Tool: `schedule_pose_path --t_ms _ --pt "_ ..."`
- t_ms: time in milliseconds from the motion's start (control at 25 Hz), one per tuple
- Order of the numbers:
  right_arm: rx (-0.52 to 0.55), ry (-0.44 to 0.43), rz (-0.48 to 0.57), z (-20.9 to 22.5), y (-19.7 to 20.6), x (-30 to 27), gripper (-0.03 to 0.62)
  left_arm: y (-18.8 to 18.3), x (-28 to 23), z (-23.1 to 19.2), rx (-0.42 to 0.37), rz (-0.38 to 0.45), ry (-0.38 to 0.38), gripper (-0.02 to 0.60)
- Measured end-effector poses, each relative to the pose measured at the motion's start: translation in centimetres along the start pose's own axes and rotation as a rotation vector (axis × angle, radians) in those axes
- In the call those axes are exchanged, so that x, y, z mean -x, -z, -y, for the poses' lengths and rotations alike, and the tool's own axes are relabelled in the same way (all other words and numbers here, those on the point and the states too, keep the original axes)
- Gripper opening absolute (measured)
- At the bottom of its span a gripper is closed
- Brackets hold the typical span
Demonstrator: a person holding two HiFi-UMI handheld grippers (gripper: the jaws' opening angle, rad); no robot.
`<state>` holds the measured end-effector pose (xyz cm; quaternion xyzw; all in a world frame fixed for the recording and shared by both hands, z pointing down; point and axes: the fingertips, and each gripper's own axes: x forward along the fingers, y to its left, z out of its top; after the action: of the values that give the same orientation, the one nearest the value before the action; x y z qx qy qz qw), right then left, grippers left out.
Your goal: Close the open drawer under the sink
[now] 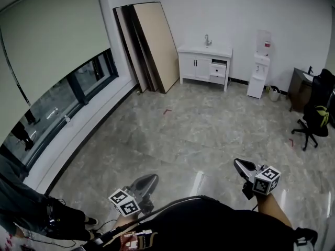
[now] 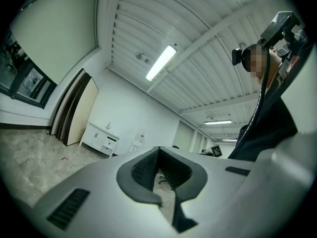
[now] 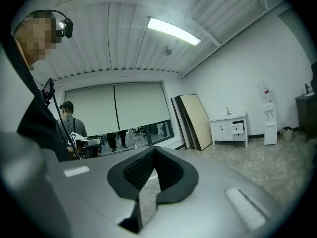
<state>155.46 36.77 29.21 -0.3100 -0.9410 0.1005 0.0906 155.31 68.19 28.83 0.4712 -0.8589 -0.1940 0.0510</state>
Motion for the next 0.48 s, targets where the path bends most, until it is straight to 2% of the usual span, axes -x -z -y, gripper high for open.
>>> schedule_pose_path --t_ms 80,240,480 --pt "0.02 0.004 0.019 0.0 -1.5 -3.3 0.002 -2.1 -0.8 -3.3 -0.014 -0.011 0.024 0.0" --pt "-0.005 0.052 0.071 1.3 -3.7 -9.5 0.002 -5.7 -2.0 -10.3 -0.044 -0.017 0.081 0.0" --pt "-0.033 0.086 0.029 2.7 -1.6 -16.4 0.002 -7.7 -3.6 -18.5 -0.02 -0.039 0.08 0.0"
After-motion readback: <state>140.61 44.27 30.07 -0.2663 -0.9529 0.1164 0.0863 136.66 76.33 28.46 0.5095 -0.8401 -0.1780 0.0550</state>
